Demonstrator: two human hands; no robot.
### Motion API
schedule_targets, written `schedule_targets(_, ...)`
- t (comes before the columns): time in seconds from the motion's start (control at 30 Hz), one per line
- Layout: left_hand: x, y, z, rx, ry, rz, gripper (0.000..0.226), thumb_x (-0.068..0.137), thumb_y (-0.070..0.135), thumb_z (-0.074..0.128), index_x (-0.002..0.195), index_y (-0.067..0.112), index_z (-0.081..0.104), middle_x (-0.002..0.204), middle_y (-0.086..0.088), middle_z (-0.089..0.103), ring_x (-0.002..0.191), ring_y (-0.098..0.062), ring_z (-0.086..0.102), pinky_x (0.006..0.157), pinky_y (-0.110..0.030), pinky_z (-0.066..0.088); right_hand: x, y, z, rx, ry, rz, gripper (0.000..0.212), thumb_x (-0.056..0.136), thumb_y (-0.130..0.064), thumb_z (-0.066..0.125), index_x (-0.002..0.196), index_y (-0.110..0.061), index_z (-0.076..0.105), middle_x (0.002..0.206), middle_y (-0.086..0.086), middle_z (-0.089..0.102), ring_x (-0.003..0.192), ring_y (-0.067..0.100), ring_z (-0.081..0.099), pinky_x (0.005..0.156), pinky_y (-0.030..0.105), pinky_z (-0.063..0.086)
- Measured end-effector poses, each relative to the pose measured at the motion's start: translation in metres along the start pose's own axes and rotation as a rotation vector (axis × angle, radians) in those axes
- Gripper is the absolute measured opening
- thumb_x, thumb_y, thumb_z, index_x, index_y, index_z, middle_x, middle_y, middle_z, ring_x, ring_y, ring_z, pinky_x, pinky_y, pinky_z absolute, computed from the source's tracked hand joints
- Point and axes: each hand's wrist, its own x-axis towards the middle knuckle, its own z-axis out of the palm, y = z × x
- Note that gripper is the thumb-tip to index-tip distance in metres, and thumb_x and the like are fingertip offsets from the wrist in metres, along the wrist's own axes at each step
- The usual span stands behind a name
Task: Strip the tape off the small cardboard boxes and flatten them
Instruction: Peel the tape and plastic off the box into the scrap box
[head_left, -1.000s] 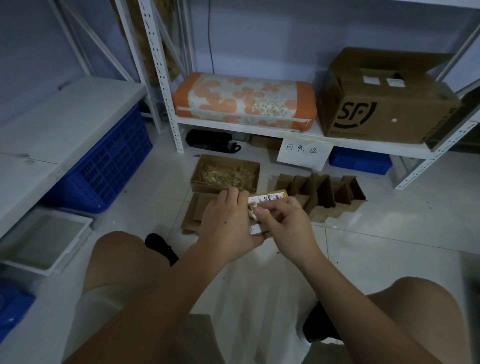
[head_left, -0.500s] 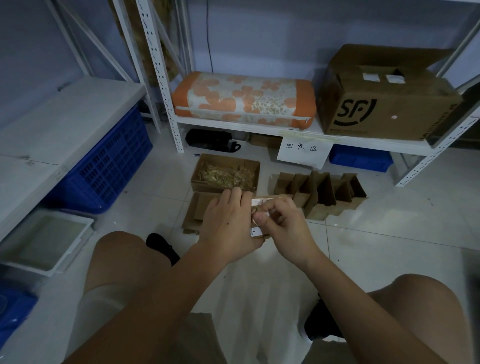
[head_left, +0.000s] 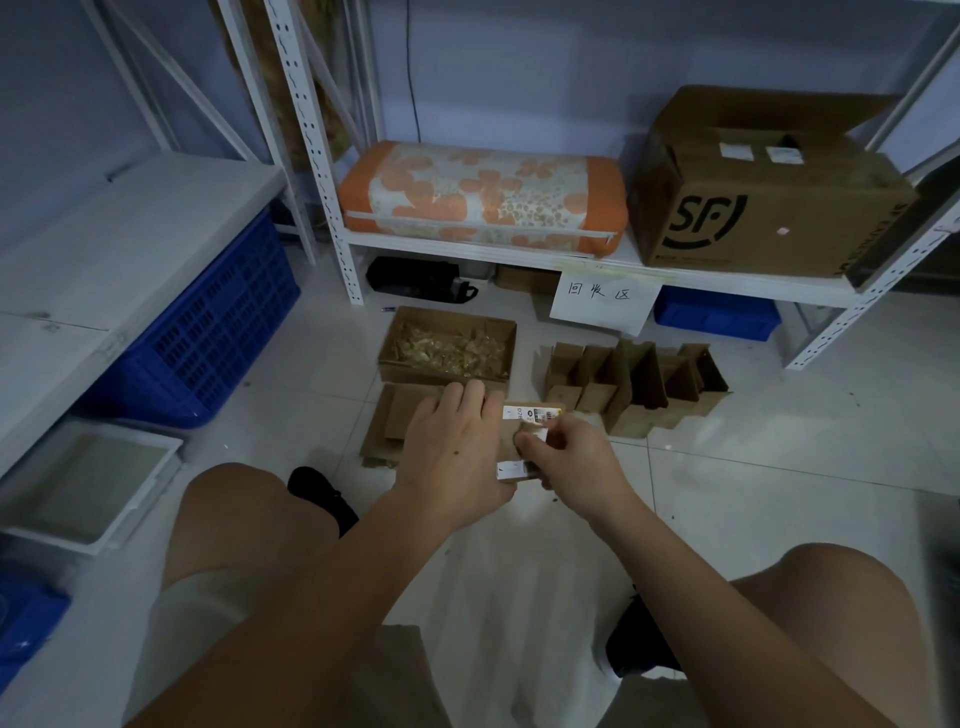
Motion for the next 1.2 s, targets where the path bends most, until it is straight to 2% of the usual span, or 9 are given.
schedule_targets(0.1, -0.002, 0.0, 0.001, 0.008, 0.014, 0.027, 0.069, 0.076, 0.062, 0.064, 0.131, 0.022, 0.048, 0.115, 0.005, 0.046, 0.103, -0.016, 0.045, 0.088, -0.032, 0.041, -0.004, -0.007, 0.003, -0.076, -0.063, 0.004, 0.03, 0.098, -0.031, 0.055, 0.087, -0.005, 0.063, 0.077, 0.006, 0.063, 0.074, 0.022, 0.058, 0.068, 0.04, 0.047)
schedule_targets(0.27, -0.005, -0.004, 0.003, -0.014, -0.017, 0.051, 0.078, 0.074, 0.075, 0.06, 0.131, 0.024, 0.05, 0.117, 0.007, 0.048, 0.103, -0.015, 0.047, 0.081, -0.03, 0.04, -0.009, -0.004, -0.003, -0.199, -0.027, -0.086, 0.029, 0.096, -0.026, 0.051, 0.078, -0.006, 0.06, 0.074, 0.008, 0.065, 0.072, 0.026, 0.061, 0.069, 0.049, 0.053)
schedule_targets(0.4, -0.004, -0.013, -0.006, -0.141, -0.104, 0.012, 0.091, 0.068, 0.085, 0.061, 0.137, 0.028, 0.046, 0.121, 0.01, 0.048, 0.106, -0.011, 0.049, 0.075, -0.027, 0.038, -0.011, 0.002, -0.016, -0.129, 0.079, -0.097, 0.018, 0.095, -0.027, 0.055, 0.082, -0.016, 0.062, 0.077, 0.001, 0.066, 0.072, 0.018, 0.063, 0.061, 0.035, 0.053)
schedule_targets(0.63, -0.007, -0.008, -0.007, -0.28, -0.158, -0.052, 0.1, 0.063, 0.09, 0.058, 0.141, 0.029, 0.044, 0.123, 0.012, 0.046, 0.11, -0.009, 0.048, 0.084, -0.034, 0.052, -0.011, -0.002, -0.021, -0.327, 0.257, -0.266, 0.032, 0.091, -0.014, 0.067, 0.074, -0.021, 0.041, 0.091, -0.003, 0.045, 0.07, 0.009, 0.044, 0.059, 0.021, 0.035)
schedule_targets(0.77, -0.006, -0.008, -0.011, -0.272, -0.133, -0.071, 0.098, 0.064, 0.087, 0.06, 0.141, 0.028, 0.045, 0.124, 0.01, 0.047, 0.113, -0.011, 0.049, 0.085, -0.035, 0.053, -0.01, -0.001, -0.022, -0.351, 0.24, -0.407, 0.022, 0.09, -0.004, 0.065, 0.087, -0.019, 0.049, 0.098, -0.003, 0.045, 0.074, 0.014, 0.046, 0.061, 0.029, 0.041)
schedule_targets(0.87, -0.005, -0.009, -0.015, -0.235, -0.123, -0.067, 0.099, 0.061, 0.088, 0.054, 0.138, 0.026, 0.047, 0.122, 0.009, 0.048, 0.109, -0.012, 0.049, 0.082, -0.031, 0.05, -0.01, 0.006, -0.023, -0.369, 0.153, -0.495, 0.011, 0.087, -0.004, 0.067, 0.091, -0.012, 0.062, 0.099, -0.006, 0.045, 0.079, 0.012, 0.048, 0.065, 0.019, 0.038)
schedule_targets(0.93, -0.005, -0.01, -0.016, -0.207, -0.122, -0.071, 0.099, 0.059, 0.088, 0.051, 0.136, 0.025, 0.048, 0.121, 0.008, 0.048, 0.108, -0.012, 0.049, 0.079, -0.03, 0.047, -0.01, 0.009, -0.023, -0.309, 0.116, -0.466, 0.012, 0.084, -0.013, 0.073, 0.095, -0.014, 0.069, 0.101, -0.008, 0.05, 0.083, 0.006, 0.052, 0.07, 0.011, 0.04)
schedule_targets(1.07, -0.007, -0.01, -0.014, -0.184, -0.095, -0.068, 0.093, 0.068, 0.081, 0.069, 0.138, 0.025, 0.046, 0.124, 0.007, 0.048, 0.11, -0.013, 0.049, 0.08, -0.029, 0.045, -0.008, 0.007, -0.024, -0.096, 0.171, -0.306, 0.002, 0.088, -0.025, 0.075, 0.09, -0.024, 0.074, 0.099, -0.007, 0.062, 0.086, 0.004, 0.06, 0.07, 0.009, 0.046)
schedule_targets(1.2, -0.008, -0.008, -0.01, -0.133, -0.041, -0.036, 0.092, 0.07, 0.078, 0.072, 0.14, 0.025, 0.046, 0.125, 0.006, 0.049, 0.109, -0.013, 0.049, 0.083, -0.027, 0.044, -0.006, 0.007, -0.021, 0.029, 0.096, -0.039, 0.019, 0.09, -0.027, 0.075, 0.102, -0.02, 0.062, 0.094, -0.003, 0.069, 0.082, 0.012, 0.069, 0.069, 0.029, 0.059)
